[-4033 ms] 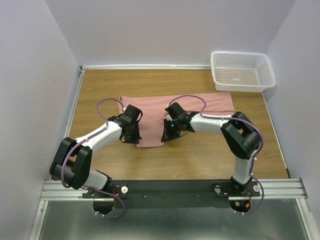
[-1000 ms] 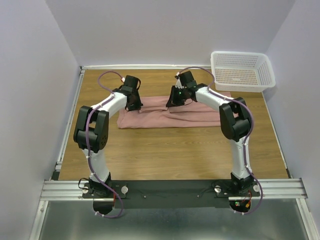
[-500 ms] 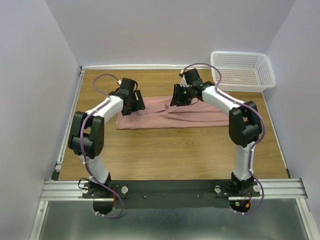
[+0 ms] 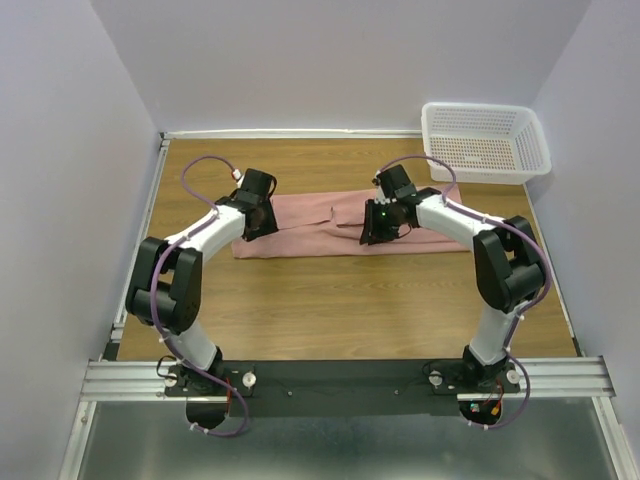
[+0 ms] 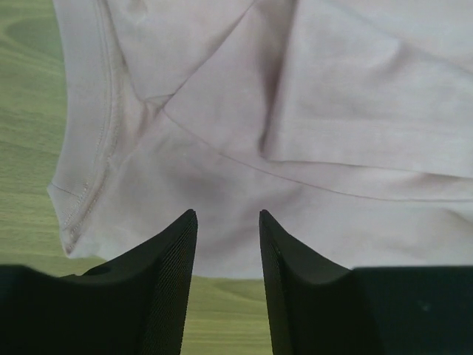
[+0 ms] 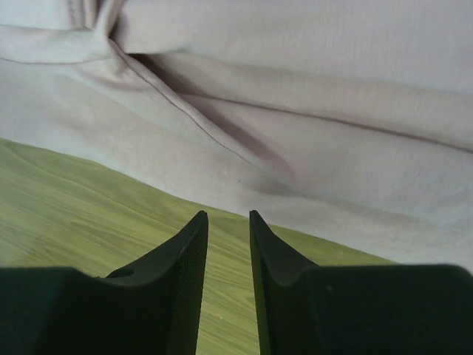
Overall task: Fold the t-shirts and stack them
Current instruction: Fold the tshirt
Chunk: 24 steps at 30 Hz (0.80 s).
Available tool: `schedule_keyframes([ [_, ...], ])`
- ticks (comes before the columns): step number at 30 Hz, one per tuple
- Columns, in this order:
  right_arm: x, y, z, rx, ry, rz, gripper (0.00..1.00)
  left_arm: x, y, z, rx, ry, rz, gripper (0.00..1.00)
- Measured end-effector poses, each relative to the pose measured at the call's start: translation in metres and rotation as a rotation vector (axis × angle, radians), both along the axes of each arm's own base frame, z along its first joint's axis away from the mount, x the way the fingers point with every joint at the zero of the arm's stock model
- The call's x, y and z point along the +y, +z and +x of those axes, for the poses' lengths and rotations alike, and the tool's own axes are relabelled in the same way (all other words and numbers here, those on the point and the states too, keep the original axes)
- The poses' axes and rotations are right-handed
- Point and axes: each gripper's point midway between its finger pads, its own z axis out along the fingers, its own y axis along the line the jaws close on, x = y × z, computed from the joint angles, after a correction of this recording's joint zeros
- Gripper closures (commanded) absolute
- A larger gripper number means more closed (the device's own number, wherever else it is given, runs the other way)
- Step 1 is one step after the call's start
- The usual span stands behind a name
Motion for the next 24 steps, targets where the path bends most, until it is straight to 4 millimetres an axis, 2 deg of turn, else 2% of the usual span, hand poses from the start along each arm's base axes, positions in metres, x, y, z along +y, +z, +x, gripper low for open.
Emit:
schedule_keyframes([
  [3,0.001,-0.007,-0.004,0.016,-0.022,0.003,0.70,0.008,-0.022,-0.004,0.042,0.016,0.028,0.59],
  [7,-0.002,-0.013,0.001,-0.001,-0.068,-0.018,0.72,0.021,-0.045,-0.011,0.092,0.046,0.054,0.59],
  [18,-0.018,-0.034,0.019,-0.042,-0.136,-0.120,0.72,0.029,-0.048,-0.002,0.050,0.074,0.055,0.59],
  [24,-0.028,-0.034,0.028,-0.082,-0.175,-0.176,0.72,0.031,-0.048,-0.001,0.036,0.078,0.052,0.59],
])
